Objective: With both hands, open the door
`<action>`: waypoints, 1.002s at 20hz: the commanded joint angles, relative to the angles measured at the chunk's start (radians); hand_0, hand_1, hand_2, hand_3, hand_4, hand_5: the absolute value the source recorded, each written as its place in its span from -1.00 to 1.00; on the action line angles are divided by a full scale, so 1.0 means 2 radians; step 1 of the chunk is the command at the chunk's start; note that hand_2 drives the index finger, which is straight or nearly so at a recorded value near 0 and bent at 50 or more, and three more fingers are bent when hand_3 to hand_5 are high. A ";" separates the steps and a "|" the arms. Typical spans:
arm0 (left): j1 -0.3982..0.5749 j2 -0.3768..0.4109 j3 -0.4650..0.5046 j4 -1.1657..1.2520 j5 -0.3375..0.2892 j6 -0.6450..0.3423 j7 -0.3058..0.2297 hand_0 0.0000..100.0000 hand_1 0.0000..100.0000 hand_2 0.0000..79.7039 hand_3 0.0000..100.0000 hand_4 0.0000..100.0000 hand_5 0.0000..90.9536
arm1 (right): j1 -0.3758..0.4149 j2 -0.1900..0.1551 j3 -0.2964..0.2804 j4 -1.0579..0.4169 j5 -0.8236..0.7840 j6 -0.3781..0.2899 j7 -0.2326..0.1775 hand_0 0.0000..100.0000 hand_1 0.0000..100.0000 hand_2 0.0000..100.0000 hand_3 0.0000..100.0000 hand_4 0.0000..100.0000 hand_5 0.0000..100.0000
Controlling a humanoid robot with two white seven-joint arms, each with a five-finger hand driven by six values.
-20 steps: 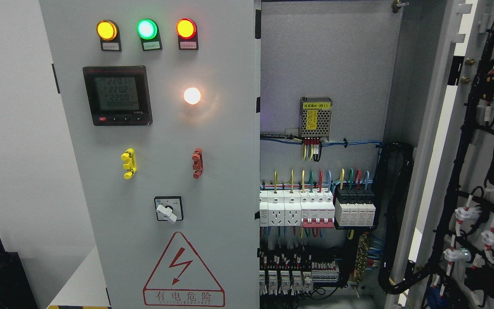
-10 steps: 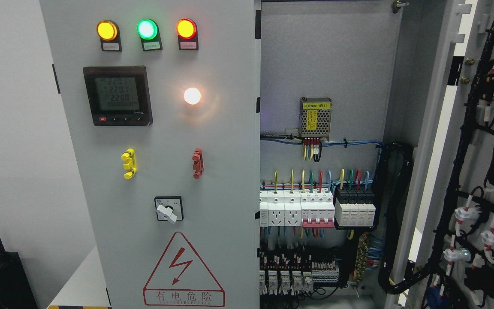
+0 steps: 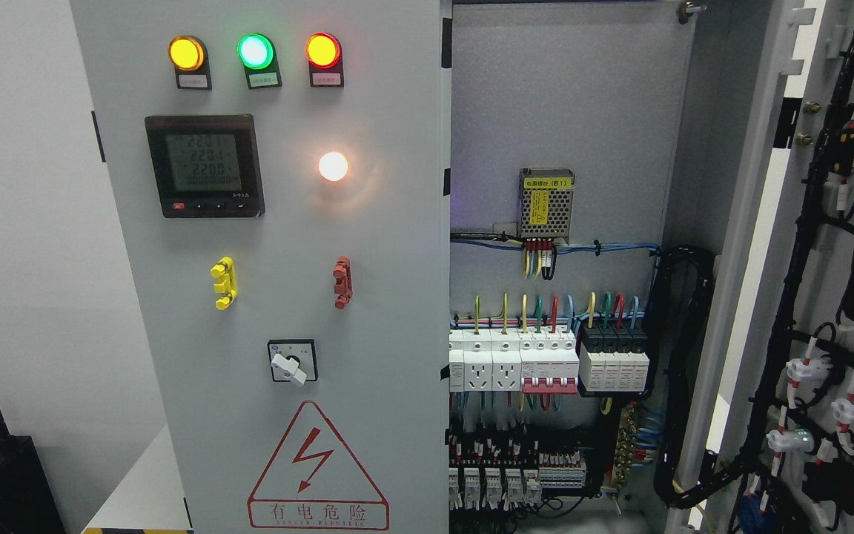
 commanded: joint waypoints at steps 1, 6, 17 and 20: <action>0.047 -0.200 0.095 0.231 -0.054 -0.003 0.004 -1.00 -1.00 -1.00 -1.00 -0.93 -1.00 | 0.000 0.000 0.000 0.000 0.000 0.000 0.000 -1.00 -1.00 -1.00 -1.00 -1.00 -1.00; 0.032 -0.300 0.254 0.311 -0.161 -0.004 0.029 -1.00 -1.00 -1.00 -1.00 -0.93 -1.00 | 0.000 0.000 0.000 0.000 0.000 0.000 0.000 -1.00 -1.00 -1.00 -1.00 -1.00 -1.00; -0.019 -0.415 0.369 0.327 -0.306 0.036 0.181 -1.00 -1.00 -1.00 -1.00 -0.94 -1.00 | 0.000 0.000 0.000 0.000 0.000 0.000 0.000 -1.00 -1.00 -1.00 -1.00 -1.00 -1.00; -0.026 -0.419 0.376 0.332 -0.311 0.051 0.182 -1.00 -1.00 -1.00 -1.00 -0.93 -1.00 | 0.000 0.000 0.000 0.000 0.000 0.000 0.000 -1.00 -1.00 -1.00 -1.00 -1.00 -1.00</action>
